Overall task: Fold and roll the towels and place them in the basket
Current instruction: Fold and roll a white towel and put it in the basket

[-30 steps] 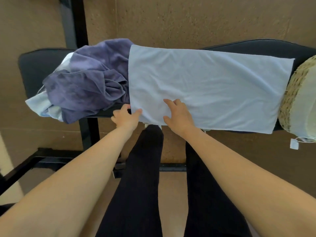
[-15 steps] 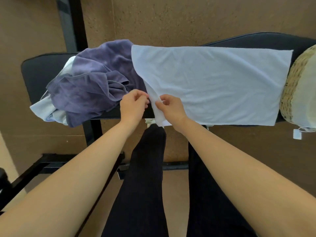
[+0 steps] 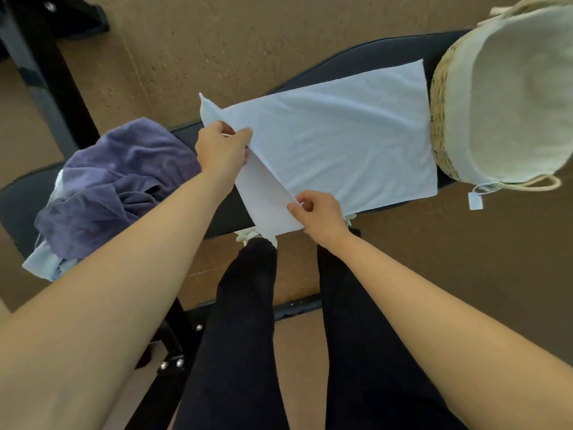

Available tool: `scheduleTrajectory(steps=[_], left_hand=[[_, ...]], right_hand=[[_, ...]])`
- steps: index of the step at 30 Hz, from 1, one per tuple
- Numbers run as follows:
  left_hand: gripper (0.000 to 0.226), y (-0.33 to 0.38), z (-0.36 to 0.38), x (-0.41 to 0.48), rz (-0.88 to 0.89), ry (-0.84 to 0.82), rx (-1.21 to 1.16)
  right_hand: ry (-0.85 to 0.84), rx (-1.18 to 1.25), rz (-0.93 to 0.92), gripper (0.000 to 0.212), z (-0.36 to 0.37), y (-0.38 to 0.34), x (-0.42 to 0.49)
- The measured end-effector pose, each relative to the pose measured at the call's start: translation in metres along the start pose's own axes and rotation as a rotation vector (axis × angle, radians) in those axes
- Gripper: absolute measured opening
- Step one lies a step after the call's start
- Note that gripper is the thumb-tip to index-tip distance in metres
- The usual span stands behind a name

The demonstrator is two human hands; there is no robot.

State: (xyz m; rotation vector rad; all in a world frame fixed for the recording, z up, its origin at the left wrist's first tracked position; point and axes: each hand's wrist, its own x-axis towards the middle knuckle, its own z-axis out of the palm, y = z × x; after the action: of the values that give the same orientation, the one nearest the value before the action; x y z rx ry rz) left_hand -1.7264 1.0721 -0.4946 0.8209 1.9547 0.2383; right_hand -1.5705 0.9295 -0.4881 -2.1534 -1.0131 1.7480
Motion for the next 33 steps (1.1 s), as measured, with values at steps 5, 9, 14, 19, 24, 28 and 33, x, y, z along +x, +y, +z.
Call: scheduleTrajectory(steps=[5,9,14,19,24,28,33], left_hand=[[0.014,0.047,0.069,-0.024,0.084,-0.116,-0.055],[0.018,0.076,0.128,-0.042,0.139,-0.167,0.027],[0.031,0.109,0.193,-0.061,0.235,-0.199,0.102],[0.031,0.128,0.244,-0.072,0.267,-0.189,0.105],[0.023,0.135,0.274,-0.075,0.273,-0.348,0.050],[0.029,0.098,0.257,-0.072,0.215,-0.320,0.085],[0.026,0.007,0.195,-0.083,0.123,0.069,0.173]], right_hand=[[0.134,0.096,0.111,0.006,-0.068,0.048,-0.011],[0.256,0.159,0.156,0.011,-0.113,0.081,-0.017],[0.365,0.212,0.225,0.030,-0.155,0.119,-0.013],[0.503,0.265,0.279,0.026,-0.171,0.143,-0.001],[0.667,0.310,0.366,0.019,-0.166,0.156,0.016],[0.702,0.394,0.420,0.025,-0.160,0.161,0.030],[0.645,0.330,0.380,0.061,-0.164,0.162,0.039]])
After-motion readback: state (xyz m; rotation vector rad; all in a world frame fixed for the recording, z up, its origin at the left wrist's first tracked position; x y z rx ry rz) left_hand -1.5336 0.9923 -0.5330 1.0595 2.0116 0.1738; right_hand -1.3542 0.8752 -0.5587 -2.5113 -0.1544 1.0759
